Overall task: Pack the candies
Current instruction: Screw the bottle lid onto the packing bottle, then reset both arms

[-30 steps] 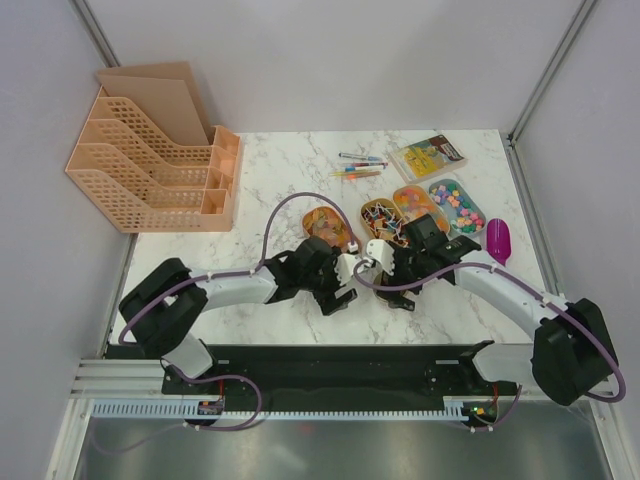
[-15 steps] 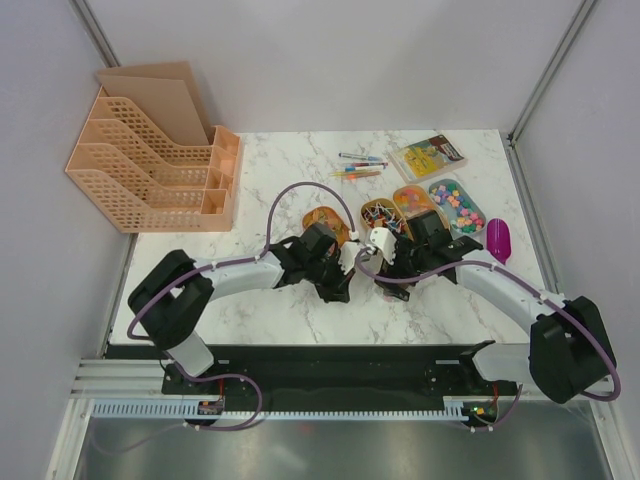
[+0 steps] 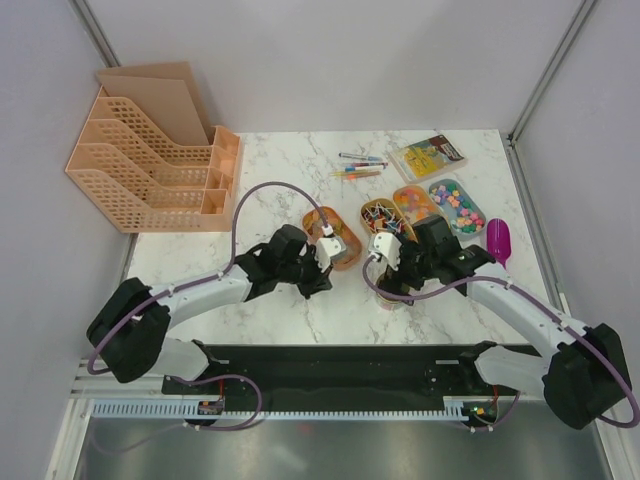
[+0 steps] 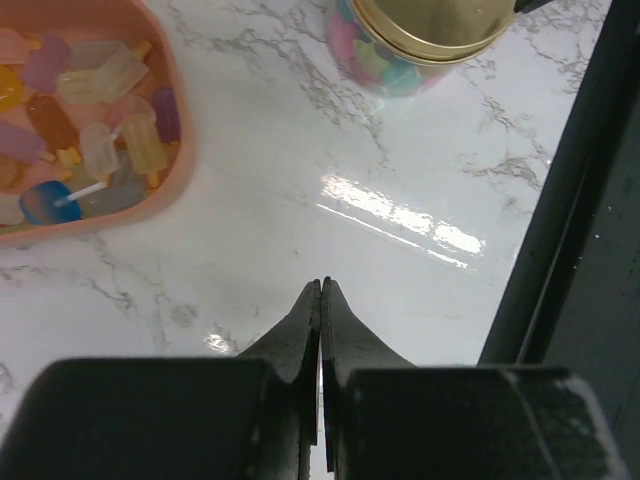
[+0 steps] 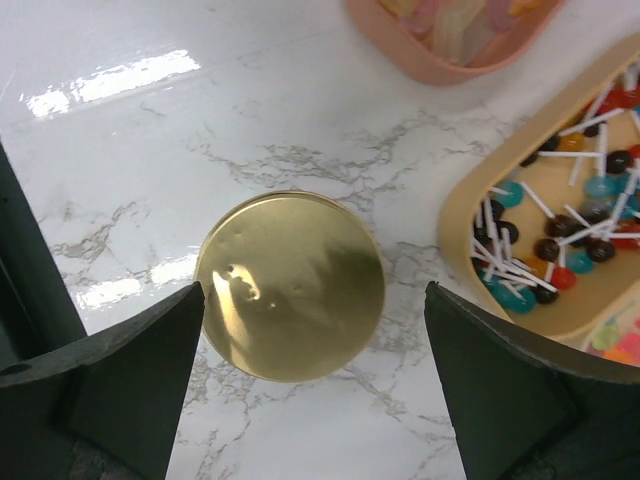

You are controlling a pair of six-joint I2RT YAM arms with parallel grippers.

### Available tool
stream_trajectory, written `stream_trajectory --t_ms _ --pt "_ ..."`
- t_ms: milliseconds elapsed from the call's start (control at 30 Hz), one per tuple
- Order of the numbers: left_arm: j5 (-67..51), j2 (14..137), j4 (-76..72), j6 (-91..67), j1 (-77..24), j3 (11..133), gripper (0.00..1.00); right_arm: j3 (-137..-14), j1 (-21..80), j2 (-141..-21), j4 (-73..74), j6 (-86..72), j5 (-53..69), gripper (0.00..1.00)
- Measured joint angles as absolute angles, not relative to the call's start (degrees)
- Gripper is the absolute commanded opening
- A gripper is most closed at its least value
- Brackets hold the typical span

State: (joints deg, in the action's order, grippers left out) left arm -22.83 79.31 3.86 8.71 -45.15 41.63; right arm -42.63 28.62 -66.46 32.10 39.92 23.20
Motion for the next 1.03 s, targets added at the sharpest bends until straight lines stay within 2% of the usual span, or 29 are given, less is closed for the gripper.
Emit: stream_trajectory --t_ms 167,300,333,367,400,600,733,1033 --pt "-20.71 79.22 4.51 9.34 -41.91 42.94 0.02 -44.86 25.8 -64.47 28.36 35.22 18.83 0.98" --pt "-17.34 79.22 5.08 9.28 -38.24 48.88 0.02 -48.03 19.33 -64.62 21.37 26.7 10.11 0.98" --pt "-15.86 79.22 5.13 9.26 -36.82 51.33 0.09 -48.45 17.37 -64.75 19.68 24.56 7.64 0.98" --pt "-14.41 79.24 5.08 9.34 -35.73 53.08 0.61 -49.01 14.9 -65.06 18.02 21.78 4.73 0.98" --pt "-12.38 79.24 4.71 9.87 -34.46 55.11 0.99 -49.56 11.94 -65.6 16.53 19.0 1.74 0.98" --pt "4.38 79.24 -1.98 13.47 -27.31 59.86 1.0 -55.02 -5.37 -71.92 15.46 6.26 -10.44 0.98" --pt "8.8 79.02 -2.63 15.27 -24.14 59.7 1.0 -55.92 -6.09 -70.94 15.31 3.16 -15.0 0.98" --pt "8.25 77.32 -2.07 13.98 -19.92 58.67 1.0 -55.92 -5.65 -67.02 15.09 1.28 -19.59 0.98"
